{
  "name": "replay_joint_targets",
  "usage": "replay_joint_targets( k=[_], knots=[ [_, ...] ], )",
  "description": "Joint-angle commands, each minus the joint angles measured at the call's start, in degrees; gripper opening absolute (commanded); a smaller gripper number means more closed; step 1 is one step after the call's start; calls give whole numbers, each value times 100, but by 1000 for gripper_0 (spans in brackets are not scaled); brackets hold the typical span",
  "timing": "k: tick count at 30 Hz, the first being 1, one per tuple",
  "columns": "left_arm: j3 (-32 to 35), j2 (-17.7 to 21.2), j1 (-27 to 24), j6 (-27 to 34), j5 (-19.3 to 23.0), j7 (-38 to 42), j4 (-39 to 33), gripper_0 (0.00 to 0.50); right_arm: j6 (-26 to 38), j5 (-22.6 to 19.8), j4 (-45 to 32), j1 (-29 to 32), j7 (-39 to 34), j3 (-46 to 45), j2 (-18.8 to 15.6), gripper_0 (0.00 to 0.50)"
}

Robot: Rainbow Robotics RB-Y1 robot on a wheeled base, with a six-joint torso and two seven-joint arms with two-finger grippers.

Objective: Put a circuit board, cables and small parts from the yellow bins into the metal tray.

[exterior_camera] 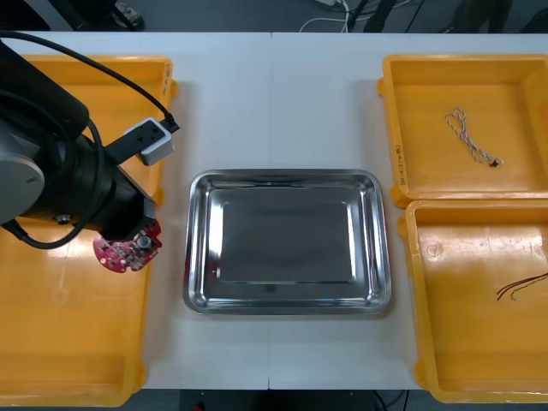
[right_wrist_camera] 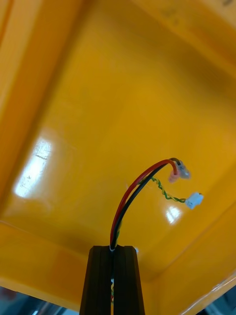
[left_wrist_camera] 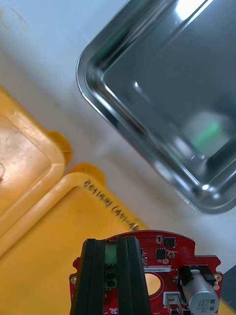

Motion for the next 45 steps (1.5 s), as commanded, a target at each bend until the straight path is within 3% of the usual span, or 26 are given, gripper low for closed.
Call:
replay_joint_targets(
  k=[1,10,16,22,28,37,45],
  knots=[
    [-568,-262,-505,41,-248,284,-166,0,32,-109,-311,-129,696,-161,-544,0],
    [-1456,-798,-988,41,-626,1277,274,0,32,-284,-566,-366,2286,217,-966,0],
    [-1992,-1185,-1252,41,-960,1857,713,0,-114,-856,-566,-542,3104,278,-1273,0],
    [-2449,-1299,-1252,41,-1276,2270,959,0,-123,-1295,-566,-867,3710,533,-1449,0],
    [-2783,-1361,-1199,41,-1540,2560,1249,0,-175,-1313,-566,-1306,4422,981,-1484,0],
    [-3091,-1422,-1102,-685,-1891,2771,1671,0,-316,-1295,-566,-1816,5363,1772,-1484,0],
    [-3161,-1378,-839,-1256,-2076,2789,1680,0,-457,-1322,-566,-2326,5451,2537,-1476,0]
  ],
)
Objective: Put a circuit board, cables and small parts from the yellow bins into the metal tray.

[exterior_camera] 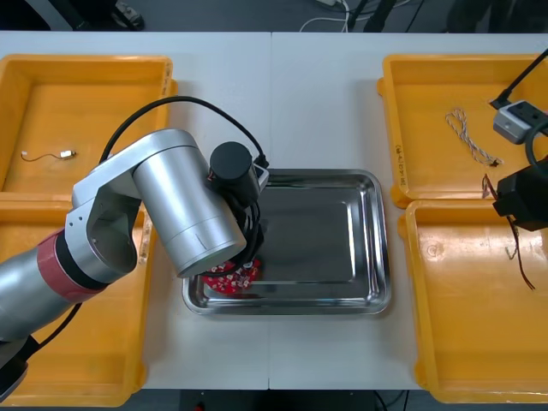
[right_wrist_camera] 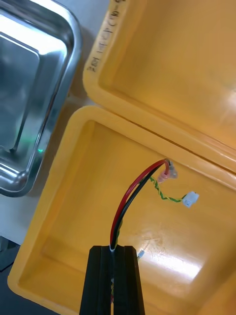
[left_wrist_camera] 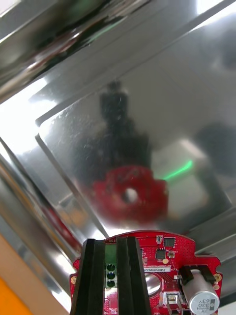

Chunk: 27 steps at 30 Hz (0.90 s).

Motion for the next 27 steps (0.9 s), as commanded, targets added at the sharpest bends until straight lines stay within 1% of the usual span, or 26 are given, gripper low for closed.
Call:
replay_joint_targets(
  k=[1,5,10,16,27],
  knots=[
    [-160,-104,101,-262,-159,263,-54,0,-109,-54,-135,-546,121,545,-245,0],
    [-292,-77,136,-525,-203,298,60,0,-135,-37,-135,-809,121,896,-245,0],
    [-398,-33,251,-895,-361,290,201,0,-188,-54,-135,-950,121,1098,-209,0],
    [-477,-33,277,-965,-423,281,306,0,-188,-72,-135,-1117,121,1248,-95,0],
    [-573,19,295,-1105,-423,290,429,0,-188,7,-135,-1574,121,1854,-69,0]
  ],
)
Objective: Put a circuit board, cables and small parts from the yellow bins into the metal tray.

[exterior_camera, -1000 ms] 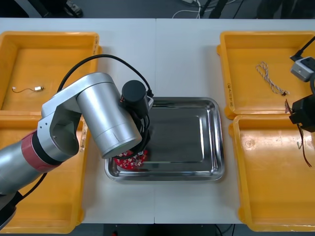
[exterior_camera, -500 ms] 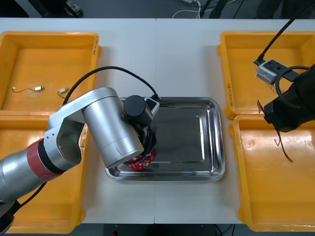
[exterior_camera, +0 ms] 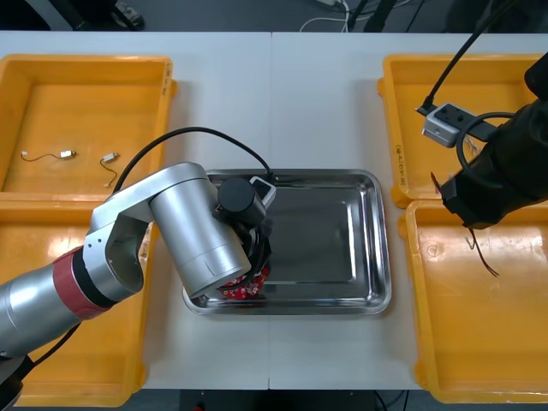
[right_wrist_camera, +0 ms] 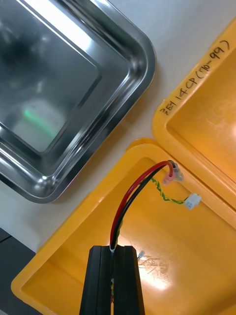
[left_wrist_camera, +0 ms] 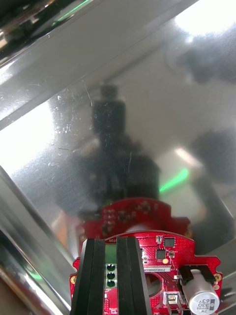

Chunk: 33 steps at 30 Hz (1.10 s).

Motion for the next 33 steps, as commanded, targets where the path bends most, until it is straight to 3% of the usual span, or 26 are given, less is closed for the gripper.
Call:
replay_joint_targets(
  k=[1,20,22,23,24,25,27,33],
  knots=[
    [-126,19,55,-118,-65,280,-16,0,-46,23,-132,-371,121,288,-47,0],
    [-135,63,90,-153,-74,333,-16,12,121,225,-272,-380,147,490,137,0],
    [-143,63,90,-153,-83,333,-16,130,139,225,-272,-389,147,490,155,0],
    [-143,63,99,-153,-83,333,-16,268,147,217,-272,-389,130,490,164,0],
    [-143,63,99,-153,-83,333,-16,308,156,217,-272,-389,121,490,164,0],
    [-143,72,99,-162,-83,333,-16,391,156,225,-272,-389,112,490,164,0],
    [-143,81,99,-162,-83,324,-16,444,156,225,-272,-389,103,490,173,0],
    [-143,81,99,-153,-100,307,-16,471,165,234,-272,-389,103,490,173,0]
  ],
)
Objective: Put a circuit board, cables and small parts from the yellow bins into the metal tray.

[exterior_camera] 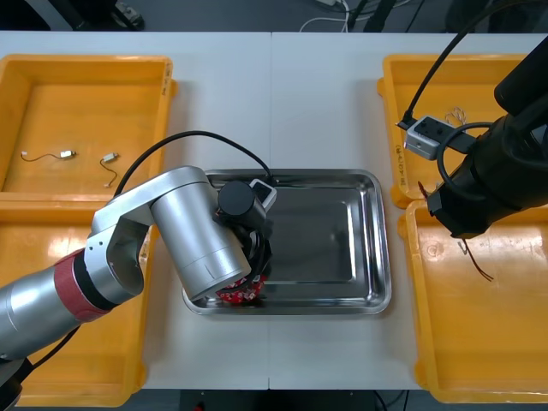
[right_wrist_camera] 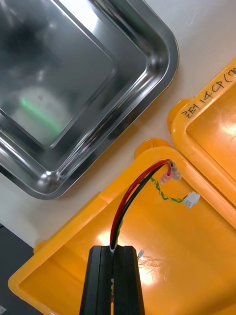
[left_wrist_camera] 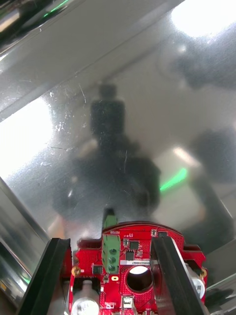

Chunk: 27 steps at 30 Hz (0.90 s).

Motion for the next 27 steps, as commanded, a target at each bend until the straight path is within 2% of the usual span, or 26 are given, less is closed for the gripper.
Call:
replay_joint_targets(
  k=[1,7,11,20,23,27],
  knots=[
    [-102,88,62,-68,-82,306,-44,470,52,44,-171,-198,112,66,62,0],
    [-102,132,53,-24,-82,332,-53,470,70,70,-162,-198,138,66,115,0],
    [135,176,44,81,15,324,-123,468,114,141,-162,-198,165,66,343,0],
    [1190,203,-123,1145,814,262,-712,469,228,149,-162,-206,209,303,695,0],
    [1568,229,-255,1549,1096,209,-826,470,219,299,-215,-242,235,576,853,0],
    [1937,282,-431,1989,1254,139,-879,470,219,589,-294,-312,261,954,1073,0]
  ],
)
